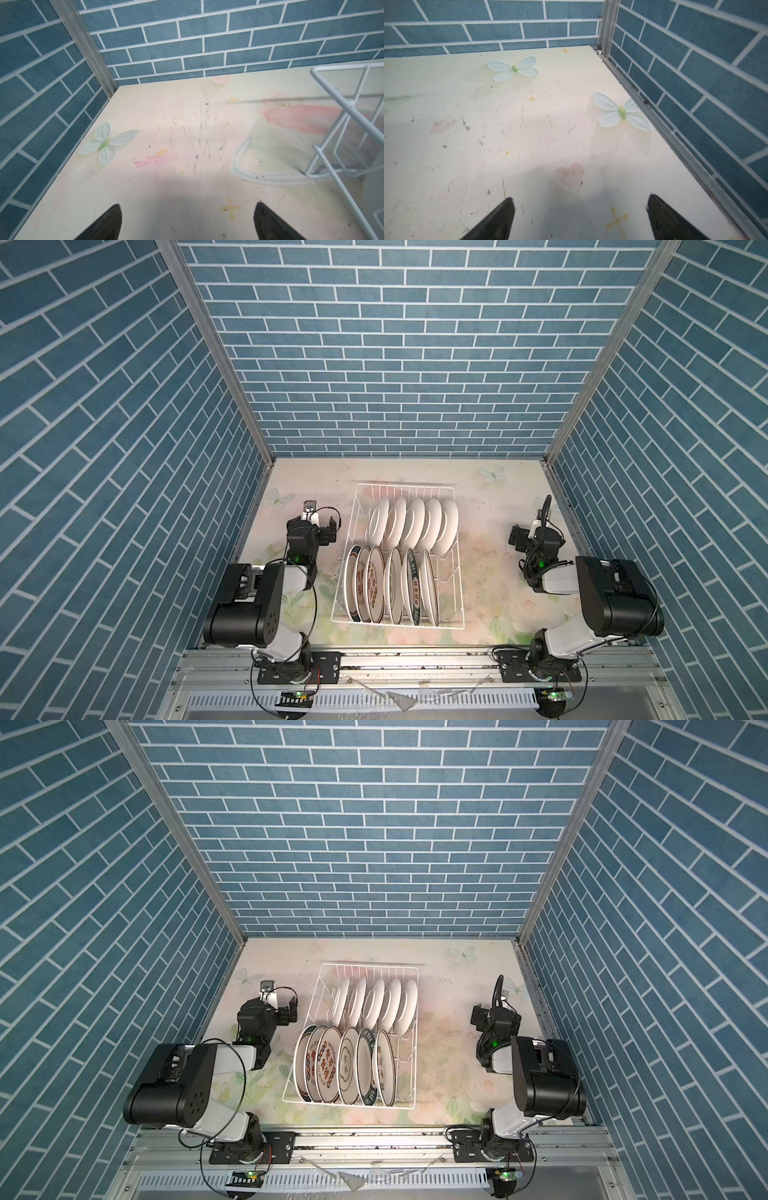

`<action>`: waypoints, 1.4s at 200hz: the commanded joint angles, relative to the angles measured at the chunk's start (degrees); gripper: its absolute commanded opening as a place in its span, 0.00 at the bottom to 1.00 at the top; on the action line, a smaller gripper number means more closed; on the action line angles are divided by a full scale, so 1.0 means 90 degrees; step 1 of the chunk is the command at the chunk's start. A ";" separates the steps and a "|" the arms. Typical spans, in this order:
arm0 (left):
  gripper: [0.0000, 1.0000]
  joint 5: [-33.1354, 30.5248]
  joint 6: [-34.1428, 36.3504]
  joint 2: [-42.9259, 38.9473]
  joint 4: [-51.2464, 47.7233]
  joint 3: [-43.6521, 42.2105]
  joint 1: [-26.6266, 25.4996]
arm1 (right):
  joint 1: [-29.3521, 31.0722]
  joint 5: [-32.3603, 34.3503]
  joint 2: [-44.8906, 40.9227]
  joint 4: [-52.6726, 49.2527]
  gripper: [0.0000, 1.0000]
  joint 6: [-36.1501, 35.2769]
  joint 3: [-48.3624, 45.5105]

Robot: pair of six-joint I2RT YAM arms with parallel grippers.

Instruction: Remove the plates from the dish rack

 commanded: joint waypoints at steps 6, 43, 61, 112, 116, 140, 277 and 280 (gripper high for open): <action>0.99 -0.0029 0.0053 0.0056 -0.0056 -0.0037 -0.0019 | 0.0008 0.0036 -0.0092 0.0067 0.99 0.0065 0.0171; 0.99 -0.0027 0.0052 0.0063 -0.0054 -0.0036 -0.0024 | 0.0006 0.0038 -0.0093 0.0056 0.99 0.0065 0.0175; 0.99 -0.0028 0.0052 0.0062 -0.0067 -0.0035 -0.0024 | 0.0009 0.0038 -0.0089 0.0061 0.99 0.0065 0.0174; 0.99 -0.0022 0.0043 0.0059 -0.0068 -0.0026 -0.0008 | 0.0006 0.0028 -0.0088 0.0060 0.99 0.0065 0.0176; 0.99 -0.0017 0.0047 0.0063 -0.0064 -0.0026 -0.0007 | 0.0011 0.0021 -0.0088 0.0060 0.99 0.0065 0.0175; 1.00 -0.0021 0.0037 0.0066 -0.0072 -0.0027 -0.0010 | 0.0007 0.0028 -0.0093 0.0056 0.99 0.0067 0.0175; 0.99 -0.0861 -0.0240 -0.0718 -0.2214 0.0749 -0.0076 | 0.0023 0.0154 -0.0404 0.0081 0.99 0.0107 0.0029; 0.99 -0.0868 -0.0244 -0.0736 -0.2247 0.0758 -0.0080 | 0.0021 0.0131 -0.0417 0.0093 0.99 0.0091 0.0014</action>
